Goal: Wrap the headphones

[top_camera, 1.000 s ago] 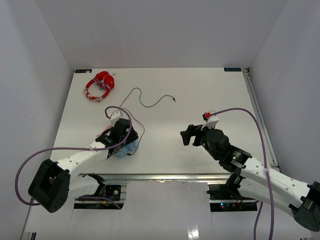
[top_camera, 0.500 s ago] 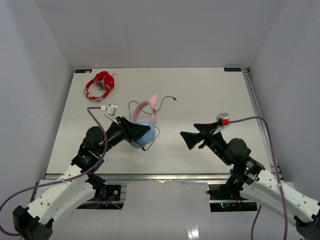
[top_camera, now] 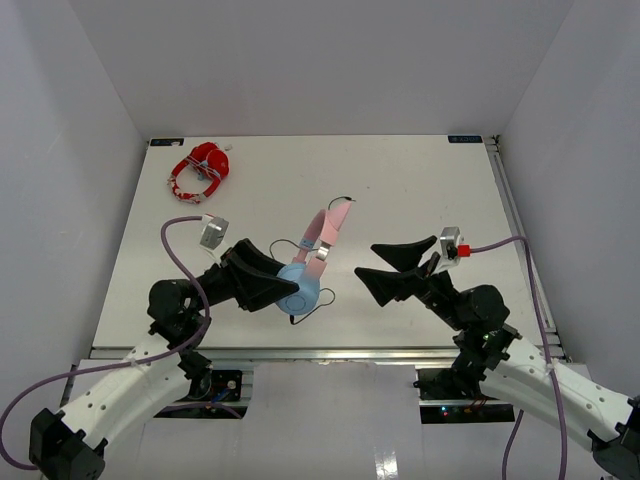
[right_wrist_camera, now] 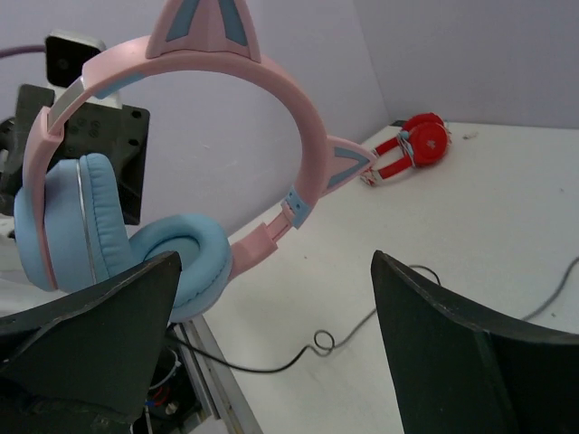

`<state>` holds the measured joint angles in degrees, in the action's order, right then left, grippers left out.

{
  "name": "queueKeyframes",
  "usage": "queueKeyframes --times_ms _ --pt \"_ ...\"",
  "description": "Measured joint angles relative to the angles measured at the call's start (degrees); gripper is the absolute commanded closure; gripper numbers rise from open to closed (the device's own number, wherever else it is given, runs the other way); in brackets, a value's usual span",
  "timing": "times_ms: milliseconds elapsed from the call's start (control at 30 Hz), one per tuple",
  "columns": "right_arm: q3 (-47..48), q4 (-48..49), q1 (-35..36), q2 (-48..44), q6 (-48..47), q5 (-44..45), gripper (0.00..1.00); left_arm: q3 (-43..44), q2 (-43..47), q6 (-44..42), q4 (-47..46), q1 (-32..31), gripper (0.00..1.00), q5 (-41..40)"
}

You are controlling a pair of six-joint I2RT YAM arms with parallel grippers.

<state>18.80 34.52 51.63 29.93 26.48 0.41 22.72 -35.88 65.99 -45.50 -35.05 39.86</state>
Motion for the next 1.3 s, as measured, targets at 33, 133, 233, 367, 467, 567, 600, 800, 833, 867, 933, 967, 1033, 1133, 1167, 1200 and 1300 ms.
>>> queueKeyframes --times_ms 33,133,233,367,467,567,600,800,833,867,933,967,1033,1133,1167,1200,1300 --pt "-0.5 1.8 0.0 0.9 0.4 -0.9 0.1 -0.4 -0.7 1.3 -2.5 0.0 1.0 0.8" --pt "-1.9 6.5 0.0 3.8 1.9 -3.7 0.11 -1.2 -2.2 4.4 -8.7 0.0 1.0 2.8" --pt "-2.3 9.7 0.0 6.0 3.5 -5.4 0.12 -1.5 -2.6 6.2 -13.3 0.0 1.0 3.9" --pt "-2.7 14.1 0.0 8.0 4.9 -6.0 0.14 -1.6 -3.2 8.3 -19.0 0.0 1.0 4.6" --pt "-2.8 17.3 0.0 10.1 5.3 -6.2 0.16 -1.6 -4.1 9.7 -22.1 -0.1 1.0 4.9" --pt "-2.2 20.2 0.0 13.5 5.1 -6.6 0.18 -2.2 -5.1 10.5 -24.7 -0.6 1.0 4.8" --pt "-1.9 21.1 0.0 14.7 5.1 -6.8 0.19 -2.6 -5.4 10.7 -25.5 -0.9 1.0 4.8" --pt "0.9 25.5 -0.1 23.2 6.1 -8.1 0.22 -4.3 -7.0 11.5 -26.9 -2.0 1.0 4.7" --pt "1.3 26.5 -0.1 24.5 6.6 -8.3 0.22 -4.3 -7.2 11.5 -27.0 -2.3 1.0 4.7" --pt "1.5 27.5 -0.1 25.7 7.1 -8.5 0.23 -4.4 -7.3 11.5 -27.0 -2.5 1.0 4.6" --pt "1.7 29.1 -0.1 27.5 8.1 -8.9 0.25 -4.6 -7.4 11.5 -27.1 -2.8 1.0 4.4" --pt "1.7 30.2 -0.1 28.5 8.7 -9.0 0.27 -4.8 -7.4 11.4 -27.2 -3.0 1.0 4.3" --pt "1.8 32.5 -0.1 30.7 9.8 -9.4 0.3 -5.4 -7.5 11.4 -27.5 -3.3 1.0 4.1" --pt "1.8 34.8 0.2 33.3 11.1 -9.4 0.36 -6.0 -8.0 11.4 -27.8 -3.7 1.0 3.8" --pt "1.8 35.4 0.4 33.9 11.6 -9.3 0.38 -6.1 -8.1 11.2 -27.9 -3.8 1.0 3.7" --pt "1.8 35.9 0.7 34.6 12.0 -9.2 0.4 -6.2 -8.3 11.0 -28.1 -4.0 1.0 3.6" --pt "1.8 36.8 1.5 36.2 13.0 -9.0 0.46 -6.6 -8.8 10.7 -28.5 -4.6 1.0 3.0"
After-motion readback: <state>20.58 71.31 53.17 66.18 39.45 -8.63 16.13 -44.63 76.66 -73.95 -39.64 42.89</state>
